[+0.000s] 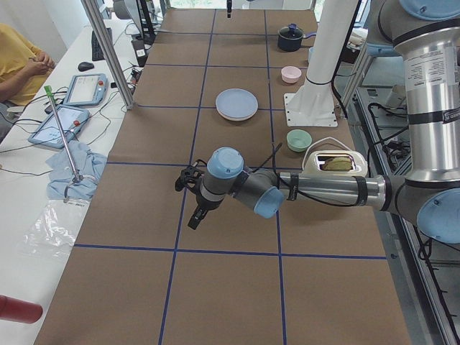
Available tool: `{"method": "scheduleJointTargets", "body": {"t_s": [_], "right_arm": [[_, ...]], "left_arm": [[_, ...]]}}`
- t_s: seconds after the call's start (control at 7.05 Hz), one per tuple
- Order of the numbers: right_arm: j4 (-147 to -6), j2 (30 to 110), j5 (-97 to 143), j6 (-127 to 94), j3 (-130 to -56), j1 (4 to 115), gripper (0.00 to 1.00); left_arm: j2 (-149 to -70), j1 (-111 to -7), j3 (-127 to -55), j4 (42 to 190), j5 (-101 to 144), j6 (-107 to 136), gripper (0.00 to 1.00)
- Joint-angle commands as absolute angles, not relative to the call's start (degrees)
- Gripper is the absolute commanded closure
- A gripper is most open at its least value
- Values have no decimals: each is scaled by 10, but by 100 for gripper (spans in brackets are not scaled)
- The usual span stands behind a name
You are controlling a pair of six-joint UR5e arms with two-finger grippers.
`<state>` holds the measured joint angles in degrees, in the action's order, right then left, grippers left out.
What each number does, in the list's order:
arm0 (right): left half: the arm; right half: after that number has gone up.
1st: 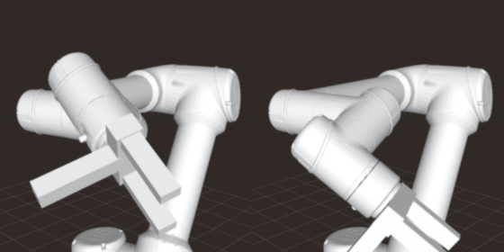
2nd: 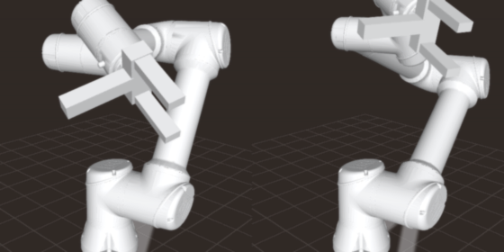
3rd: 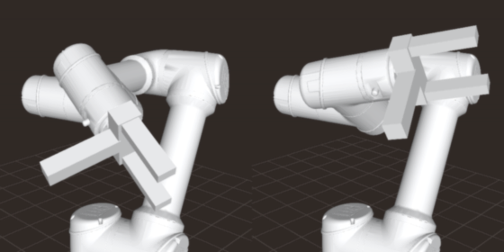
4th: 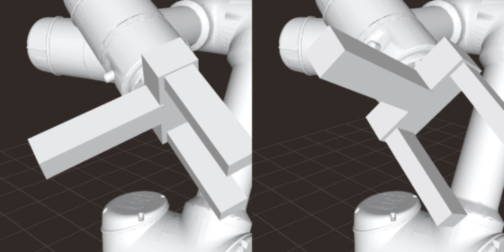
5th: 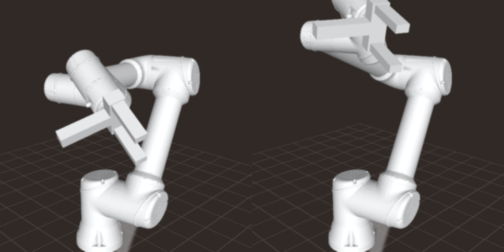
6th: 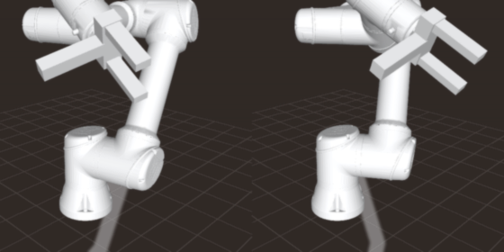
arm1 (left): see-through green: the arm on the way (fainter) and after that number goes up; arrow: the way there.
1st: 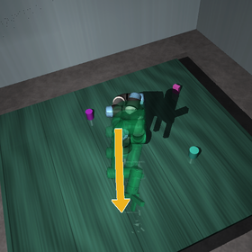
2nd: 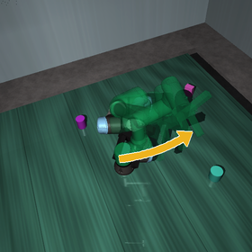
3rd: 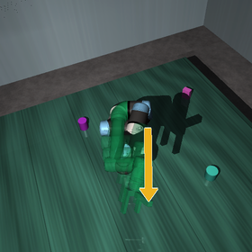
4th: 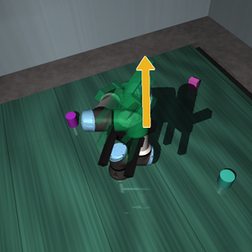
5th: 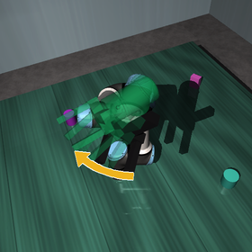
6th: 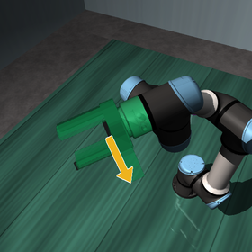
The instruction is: Stack three plates with pink and blue
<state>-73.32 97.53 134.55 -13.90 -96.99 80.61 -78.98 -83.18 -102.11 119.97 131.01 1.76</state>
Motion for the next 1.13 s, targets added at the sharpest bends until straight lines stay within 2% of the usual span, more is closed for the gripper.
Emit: {"method": "scheduleJointTargets", "body": {"t_s": [0.0, 0.99], "right_arm": [[-736, 967, 1345, -140, -963, 805, 0], [-736, 953, 1338, -140, -954, 804, 0]], "left_arm": [[-780, -832, -1027, 1200, 1309, 18, 0], [-787, -831, -1029, 1200, 1313, 18, 0]]}}
